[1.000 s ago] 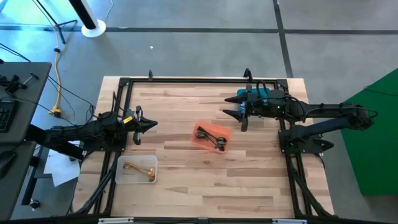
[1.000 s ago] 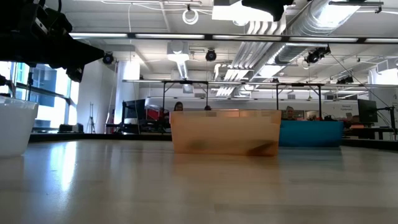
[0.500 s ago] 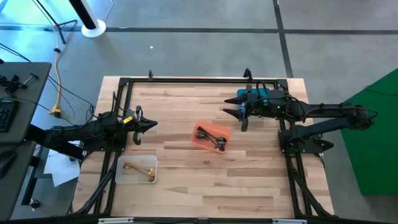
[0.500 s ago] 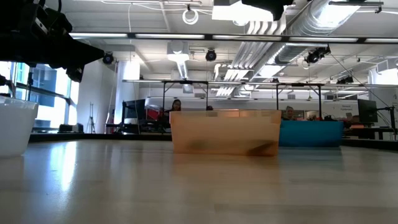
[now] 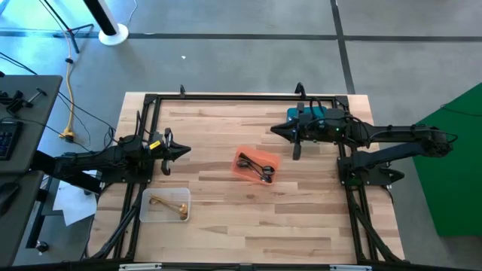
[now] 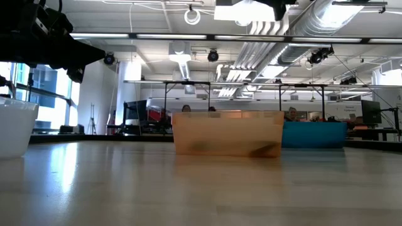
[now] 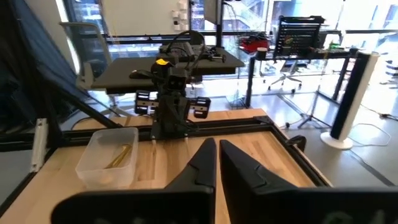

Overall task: Sort silverware by color (type)
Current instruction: Return to Home Position

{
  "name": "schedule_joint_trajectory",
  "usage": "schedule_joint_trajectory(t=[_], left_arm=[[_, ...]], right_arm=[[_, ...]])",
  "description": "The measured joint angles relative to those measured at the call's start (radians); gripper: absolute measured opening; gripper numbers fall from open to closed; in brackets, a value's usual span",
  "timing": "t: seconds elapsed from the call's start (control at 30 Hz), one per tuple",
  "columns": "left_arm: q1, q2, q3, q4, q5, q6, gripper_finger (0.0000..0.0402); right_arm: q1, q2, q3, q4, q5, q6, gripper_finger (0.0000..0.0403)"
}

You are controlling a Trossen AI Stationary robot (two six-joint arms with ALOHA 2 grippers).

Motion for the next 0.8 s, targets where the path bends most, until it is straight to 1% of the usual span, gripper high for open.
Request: schedule_joint_trajectory(t=[0.27,0.53,0.6,0.8], left_arm=[[0.000,0.000,0.000,0.000,0.000,0.000,0.0001],[0.000,0.000,0.000,0.000,0.000,0.000,0.0001],[0.000,0.000,0.000,0.000,0.000,0.000,0.0001],[0.000,0.000,0.000,0.000,0.000,0.000,0.0001]], right_arm=[[0.000,-0.047,0.000,-0.017,-0.068,-0.003,0.0001],[0.000,-0.185,-0.009,-0.209,-0.080,-0.045,0.0000],[0.000,-0.237,-0.066,-0.192,-0.098,-0.020,0.0000],[0.000,-0.433,-0.303,-0.068,-0.110,0.093,0.0000]])
